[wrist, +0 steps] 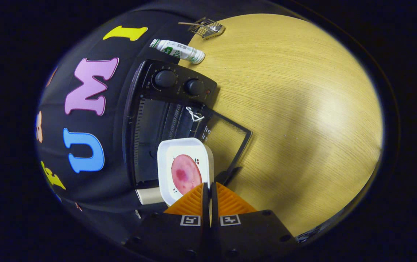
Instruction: Open the toaster oven, put the food inside, and close the toaster oven door.
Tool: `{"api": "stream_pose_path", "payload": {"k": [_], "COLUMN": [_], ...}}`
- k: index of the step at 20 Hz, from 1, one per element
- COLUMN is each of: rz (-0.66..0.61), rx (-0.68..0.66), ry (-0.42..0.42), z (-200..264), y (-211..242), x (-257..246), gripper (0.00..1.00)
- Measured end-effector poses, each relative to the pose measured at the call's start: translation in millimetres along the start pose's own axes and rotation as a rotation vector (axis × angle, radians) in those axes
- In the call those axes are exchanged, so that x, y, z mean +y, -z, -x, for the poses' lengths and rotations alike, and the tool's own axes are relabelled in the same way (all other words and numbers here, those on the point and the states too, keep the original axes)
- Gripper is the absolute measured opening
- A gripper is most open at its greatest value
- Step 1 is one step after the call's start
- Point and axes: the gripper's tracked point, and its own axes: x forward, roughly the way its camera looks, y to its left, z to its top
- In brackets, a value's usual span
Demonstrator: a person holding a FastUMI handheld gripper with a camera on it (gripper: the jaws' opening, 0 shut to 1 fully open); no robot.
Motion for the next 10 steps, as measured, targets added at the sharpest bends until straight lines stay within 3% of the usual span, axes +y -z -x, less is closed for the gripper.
{"api": "stream_pose_path", "payload": {"k": [7,10], "rz": [-0.251,-0.302], "rx": [-0.146,-0.188], "ry": [0.005,0.006], "z": [-49.3,-68.1], "y": [-15.8,-20.7], "x": [39.2,57.3], "gripper": [0.05,0.05]}}
